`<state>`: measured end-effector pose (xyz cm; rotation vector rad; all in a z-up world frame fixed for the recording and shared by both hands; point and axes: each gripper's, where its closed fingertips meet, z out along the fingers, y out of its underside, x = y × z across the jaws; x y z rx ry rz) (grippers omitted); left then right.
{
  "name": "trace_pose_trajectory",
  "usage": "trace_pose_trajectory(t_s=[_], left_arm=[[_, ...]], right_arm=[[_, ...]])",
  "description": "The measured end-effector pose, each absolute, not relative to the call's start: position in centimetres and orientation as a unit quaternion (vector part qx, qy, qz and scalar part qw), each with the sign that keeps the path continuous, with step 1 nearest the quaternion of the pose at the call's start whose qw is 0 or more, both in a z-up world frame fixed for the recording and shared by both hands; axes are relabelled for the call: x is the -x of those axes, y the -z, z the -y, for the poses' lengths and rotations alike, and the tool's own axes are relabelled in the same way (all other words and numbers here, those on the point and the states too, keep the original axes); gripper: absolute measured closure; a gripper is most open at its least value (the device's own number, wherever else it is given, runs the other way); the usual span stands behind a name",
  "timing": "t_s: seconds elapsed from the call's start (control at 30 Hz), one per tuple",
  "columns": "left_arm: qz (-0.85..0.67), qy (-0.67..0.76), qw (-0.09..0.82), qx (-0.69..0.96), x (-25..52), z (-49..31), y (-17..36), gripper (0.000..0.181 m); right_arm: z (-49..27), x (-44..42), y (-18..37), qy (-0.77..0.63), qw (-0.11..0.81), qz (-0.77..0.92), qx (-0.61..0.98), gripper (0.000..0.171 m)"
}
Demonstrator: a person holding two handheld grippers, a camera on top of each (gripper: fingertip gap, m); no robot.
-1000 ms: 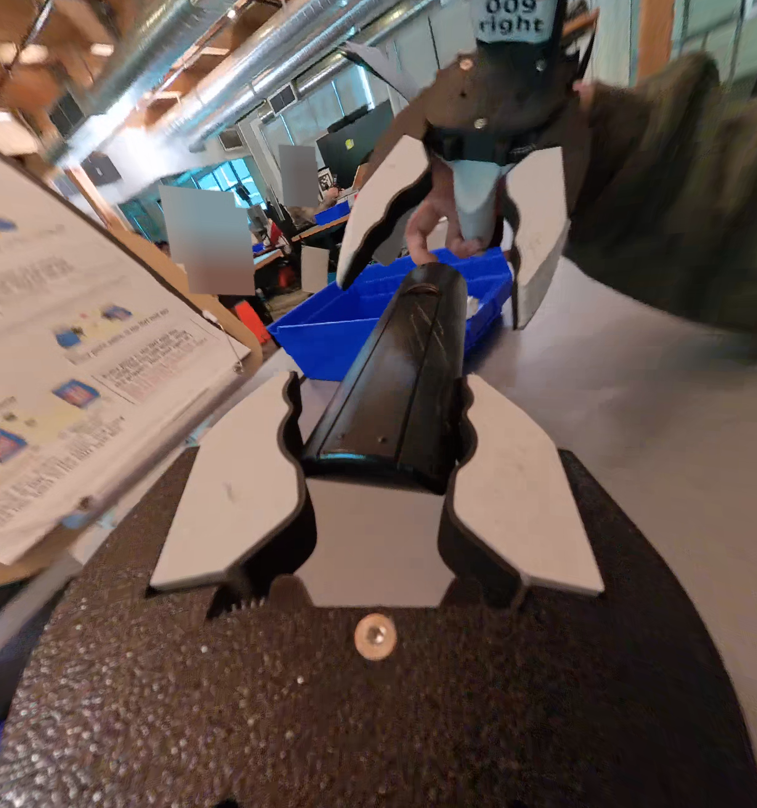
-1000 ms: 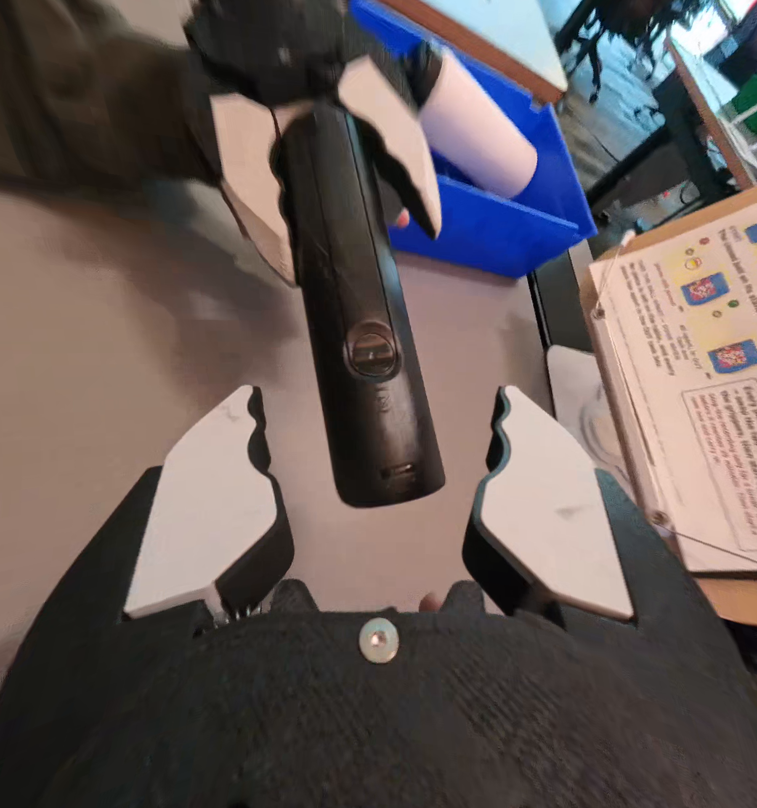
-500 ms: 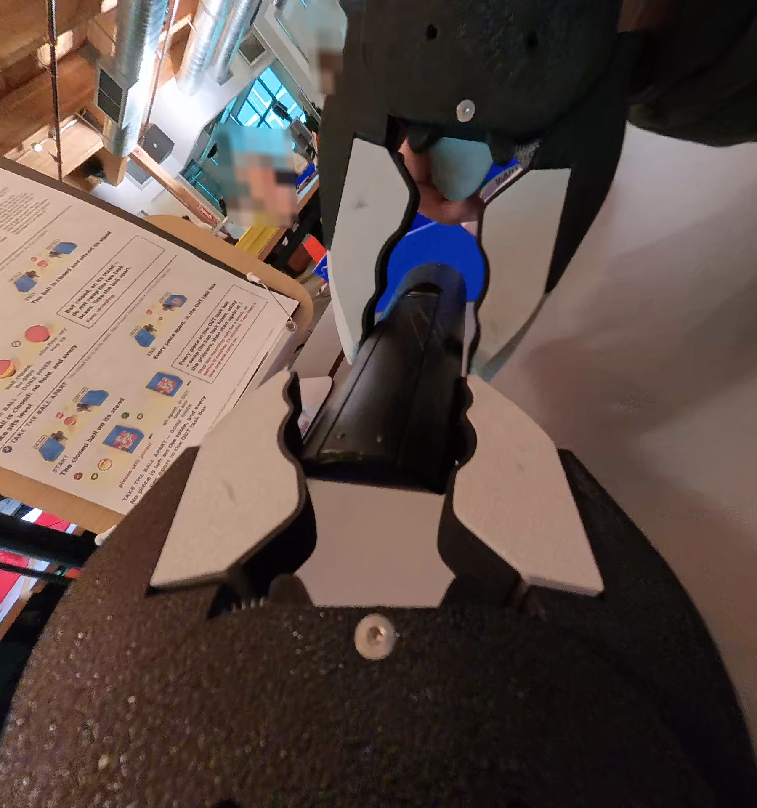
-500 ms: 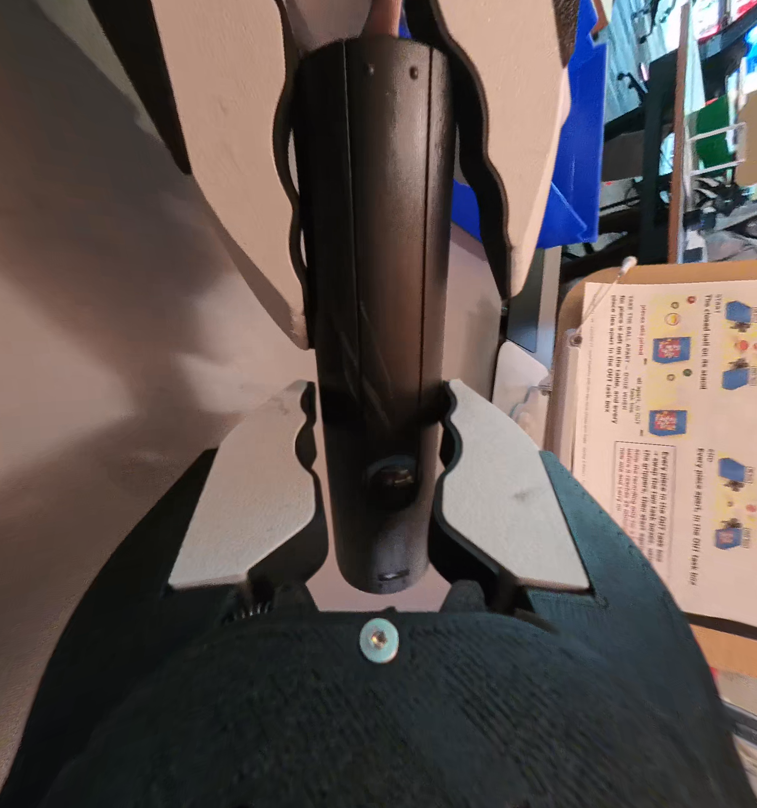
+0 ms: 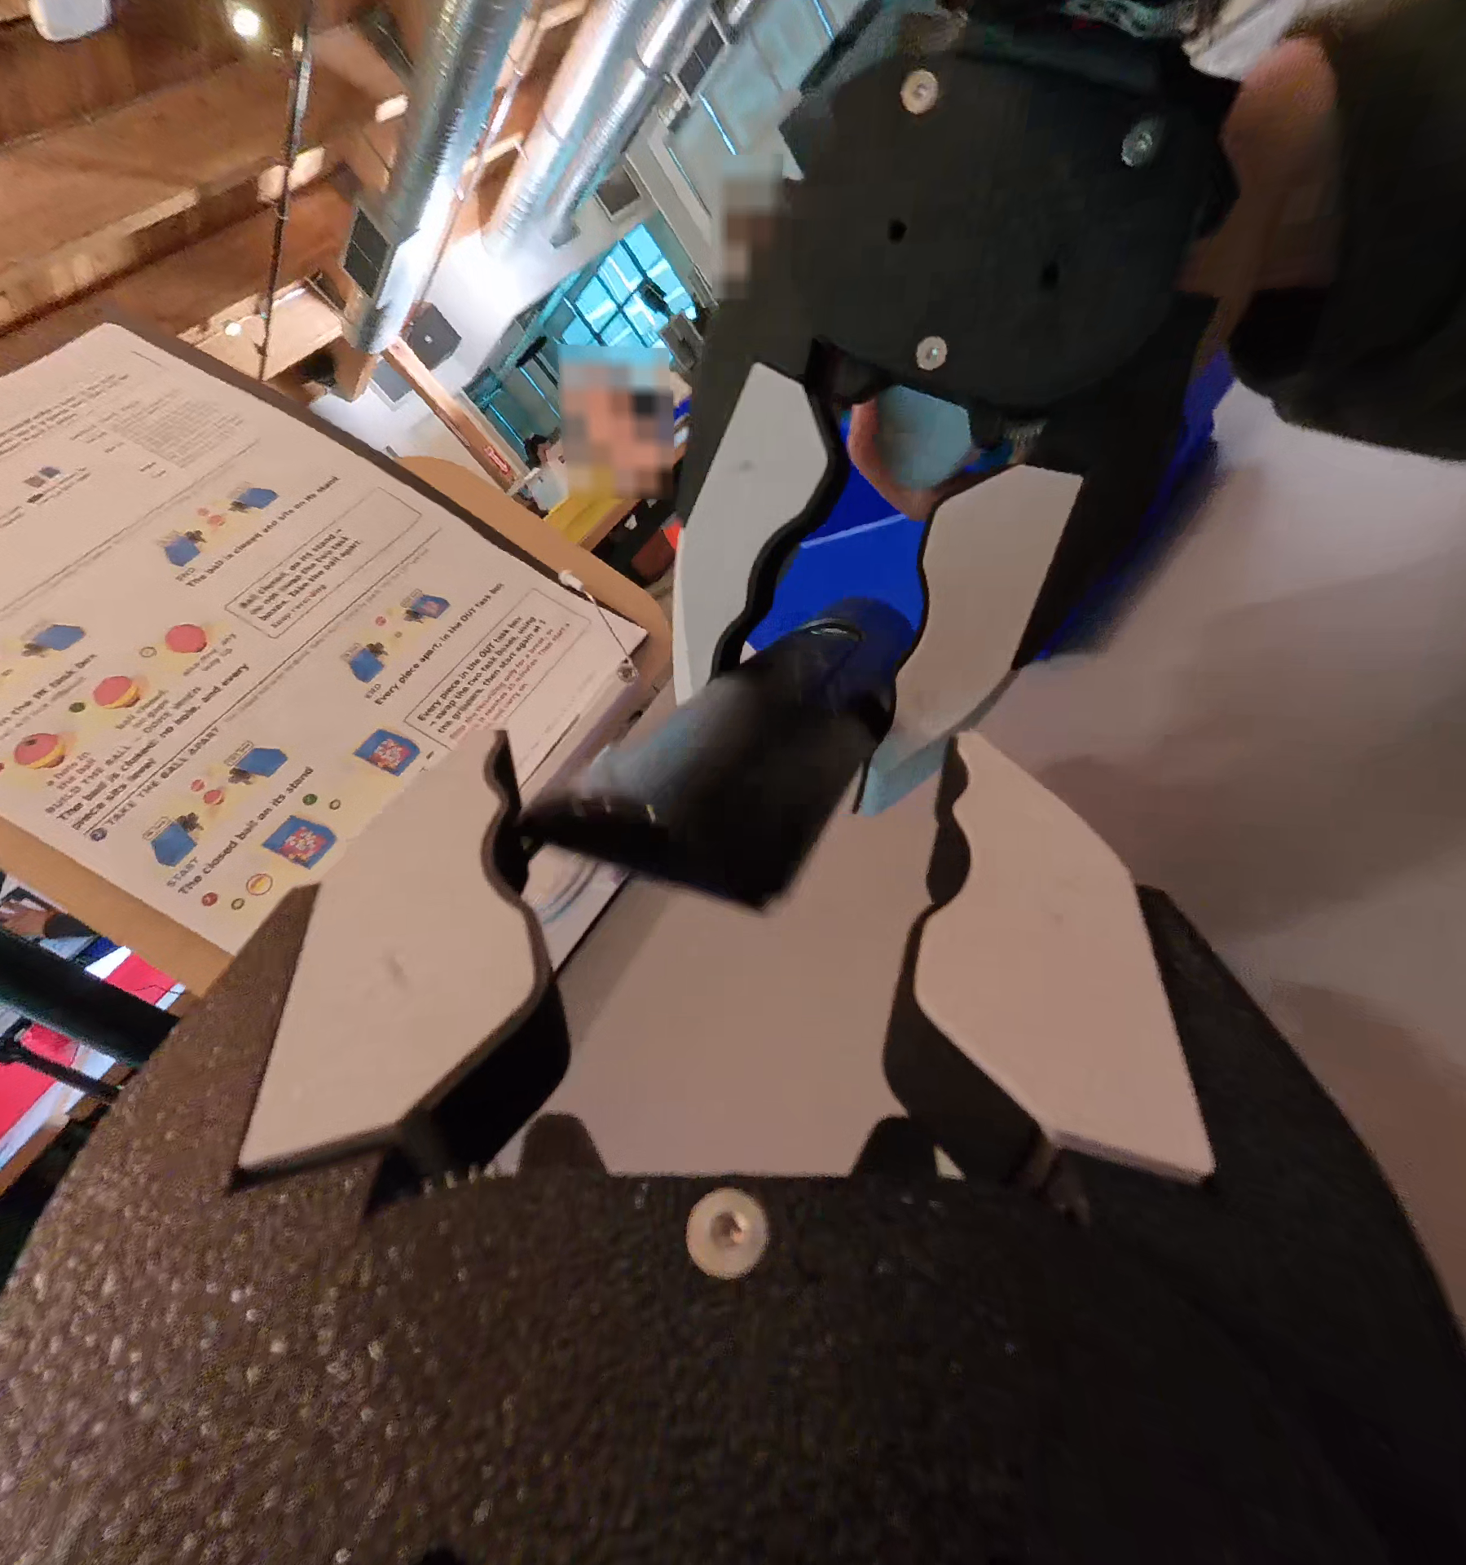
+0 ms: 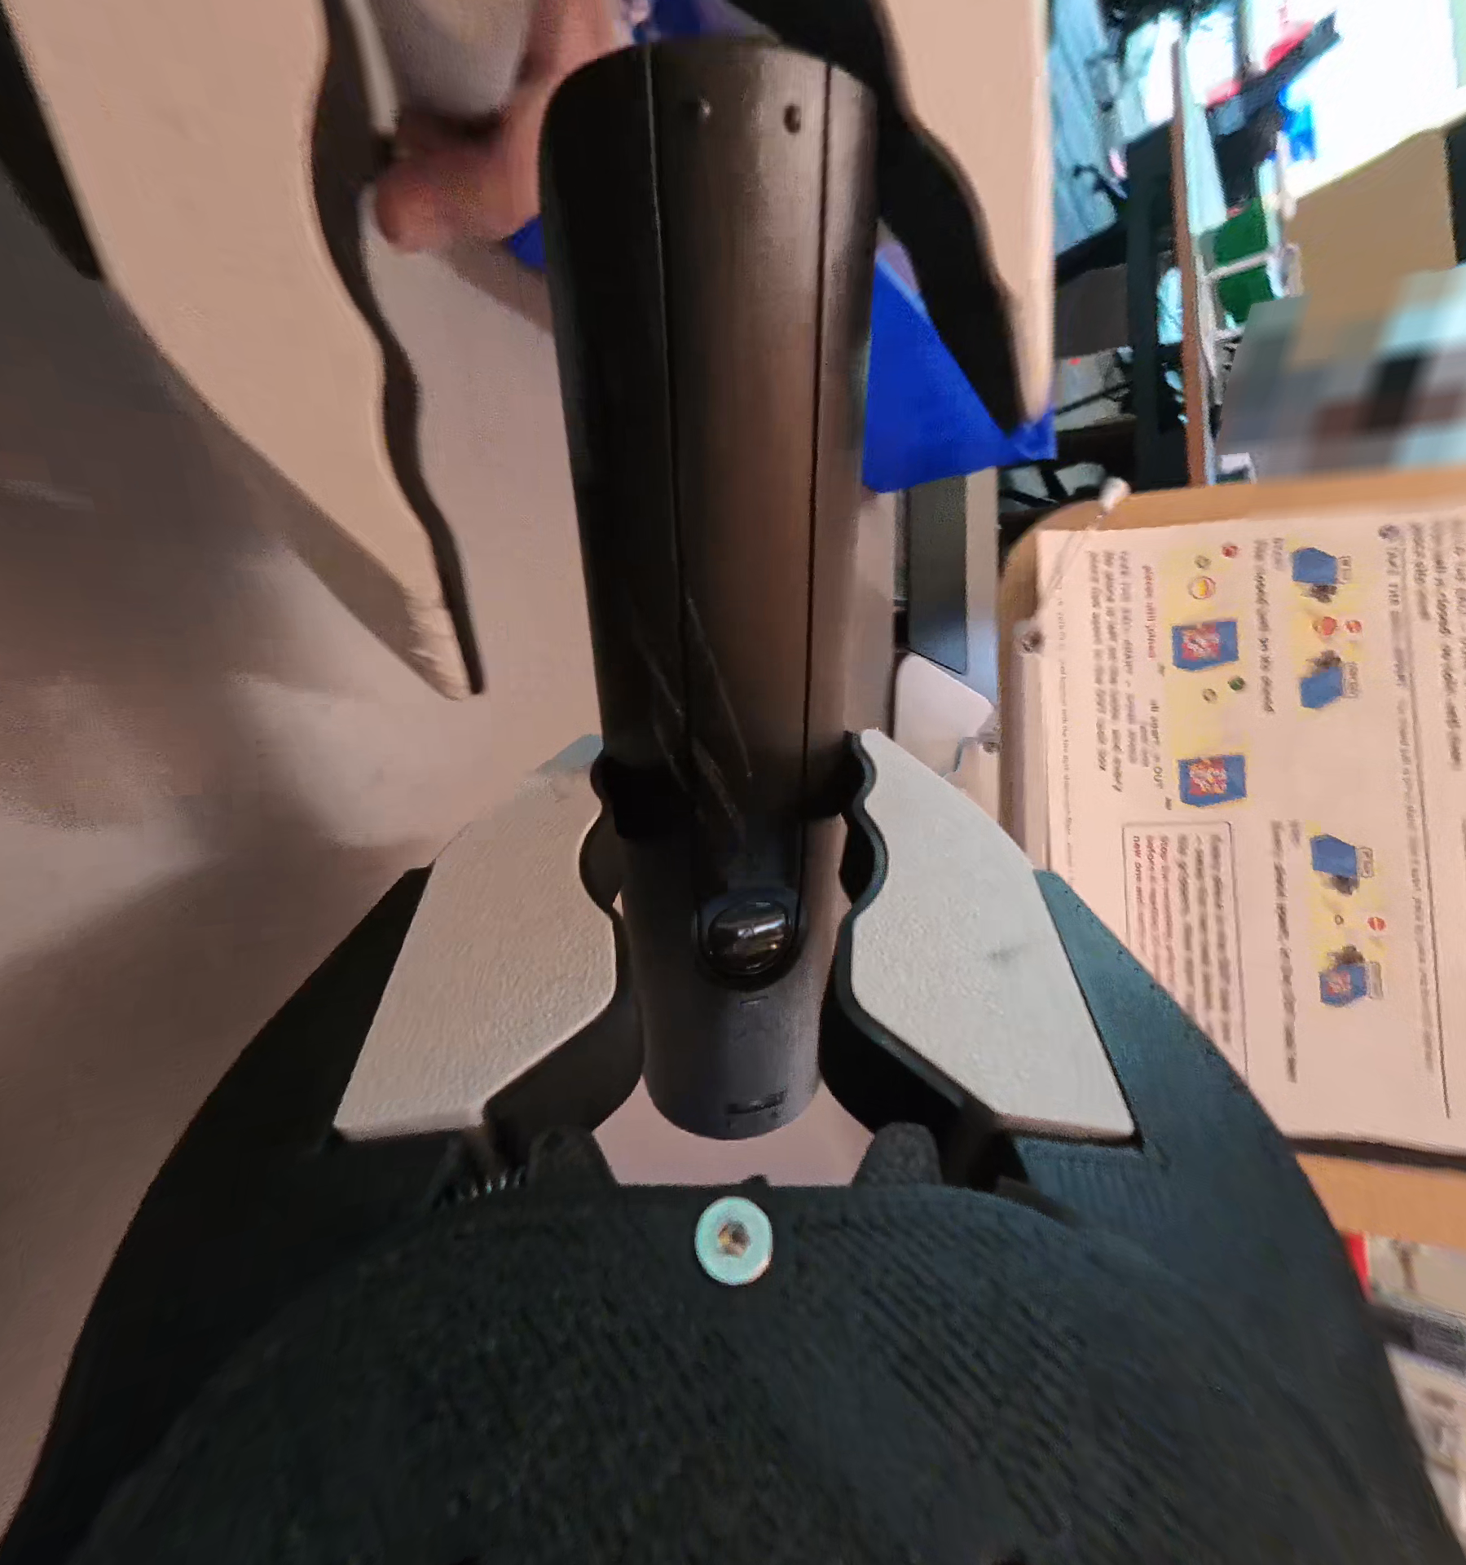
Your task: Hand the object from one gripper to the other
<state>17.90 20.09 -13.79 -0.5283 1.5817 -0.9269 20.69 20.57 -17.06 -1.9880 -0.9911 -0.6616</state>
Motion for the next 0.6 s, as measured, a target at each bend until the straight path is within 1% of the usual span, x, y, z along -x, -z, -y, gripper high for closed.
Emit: trace_pose_trajectory(t_s=[0.03,0.07,0.17,0.27,0.37,0.43,0.5,0.6], left_arm=[[-0.666,0.405,0.584,0.227,-17.7,-20.3,13.3,0.087],[-0.651,0.412,0.596,0.225,-17.6,-20.5,12.7,0.087],[-0.620,0.427,0.616,0.232,-17.2,-21.3,11.5,0.094],[-0.608,0.437,0.615,0.249,-17.2,-21.9,11.3,0.102],[-0.606,0.441,0.612,0.252,-17.3,-21.9,11.5,0.109],[-0.609,0.446,0.605,0.255,-17.4,-21.8,11.7,0.112],[-0.610,0.448,0.600,0.261,-17.5,-21.8,11.8,0.112],[-0.611,0.455,0.592,0.264,-17.6,-21.7,12.1,0.114]], right_arm=[[-20.7,-21.4,16.1,0.272,0.419,0.364,0.786,0.121],[-20.5,-22.1,15.0,0.273,0.439,0.338,0.786,0.121],[-18.6,-25.8,11.6,0.269,0.501,0.232,0.789,0.121],[-14.2,-32.7,9.1,0.275,0.523,0.037,0.806,0.120],[-7.9,-39.1,10.3,0.299,0.464,-0.115,0.826,0.120],[-4.7,-41.7,11.9,0.276,0.442,-0.193,0.831,0.120],[-3.0,-43.2,13.5,0.243,0.442,-0.241,0.829,0.121],[-1.1,-44.7,17.0,0.223,0.389,-0.280,0.849,0.121]])
